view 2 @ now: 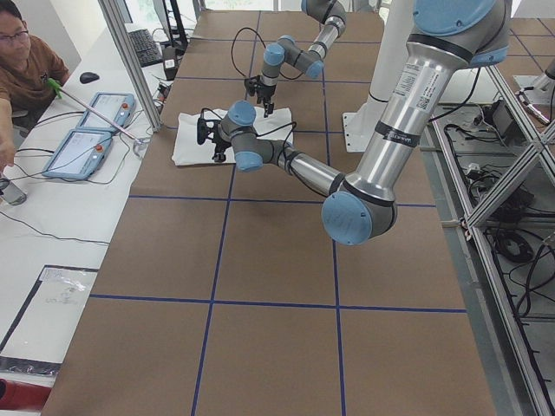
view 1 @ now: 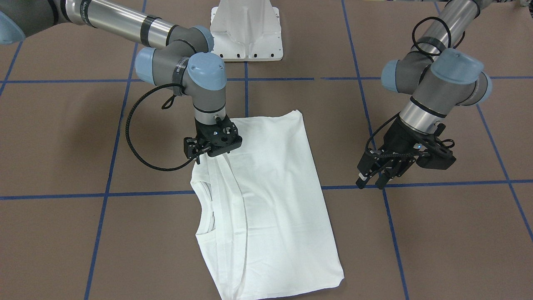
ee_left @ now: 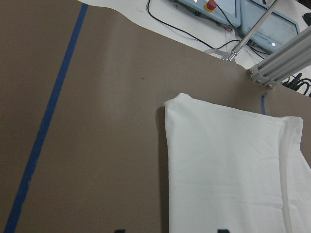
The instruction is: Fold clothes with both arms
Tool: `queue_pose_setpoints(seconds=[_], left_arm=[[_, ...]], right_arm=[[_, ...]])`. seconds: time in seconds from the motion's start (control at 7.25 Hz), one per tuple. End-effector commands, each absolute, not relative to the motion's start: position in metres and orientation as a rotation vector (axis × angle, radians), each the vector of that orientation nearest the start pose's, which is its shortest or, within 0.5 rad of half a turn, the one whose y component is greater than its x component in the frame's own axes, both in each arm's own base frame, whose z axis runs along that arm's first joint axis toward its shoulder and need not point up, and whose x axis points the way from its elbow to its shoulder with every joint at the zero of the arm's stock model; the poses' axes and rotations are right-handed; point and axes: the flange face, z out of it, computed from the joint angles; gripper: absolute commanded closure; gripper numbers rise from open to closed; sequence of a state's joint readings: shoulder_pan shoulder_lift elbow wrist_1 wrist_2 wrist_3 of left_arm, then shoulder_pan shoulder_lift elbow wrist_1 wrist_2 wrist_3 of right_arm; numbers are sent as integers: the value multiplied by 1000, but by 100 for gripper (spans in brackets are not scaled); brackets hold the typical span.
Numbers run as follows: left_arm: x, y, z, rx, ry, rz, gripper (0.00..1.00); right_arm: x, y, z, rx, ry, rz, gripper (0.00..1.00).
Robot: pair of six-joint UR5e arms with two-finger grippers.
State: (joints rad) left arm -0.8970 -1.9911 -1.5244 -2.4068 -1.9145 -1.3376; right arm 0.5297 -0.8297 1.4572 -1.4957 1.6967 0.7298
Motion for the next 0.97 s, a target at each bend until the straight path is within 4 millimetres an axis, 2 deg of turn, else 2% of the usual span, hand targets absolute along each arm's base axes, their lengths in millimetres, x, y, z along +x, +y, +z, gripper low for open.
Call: queue_pose_setpoints(seconds=[0.0,0.28,0.41,0.55,0.69,0.83], left_arm=[[335,-579,347,389,1178,-368,30],[335,-579,347,390,1178,-370,30],[335,-579,348,389,1177,-370,30],[334,-579,346,391,1179,-369,30],[334,-578,344,393,1183,-368,30],[333,-577,340,398,1189,-366,30]], right_arm=[[-586,-484,264,346,-607,-349,0],[-578,-496,273,344,-590,-335,0],[-563,-514,281,348,-572,-337,0],[-551,-527,308,346,-531,-375,0],[-527,-543,338,343,-488,-418,0],[-499,-561,349,352,-469,-426,0]])
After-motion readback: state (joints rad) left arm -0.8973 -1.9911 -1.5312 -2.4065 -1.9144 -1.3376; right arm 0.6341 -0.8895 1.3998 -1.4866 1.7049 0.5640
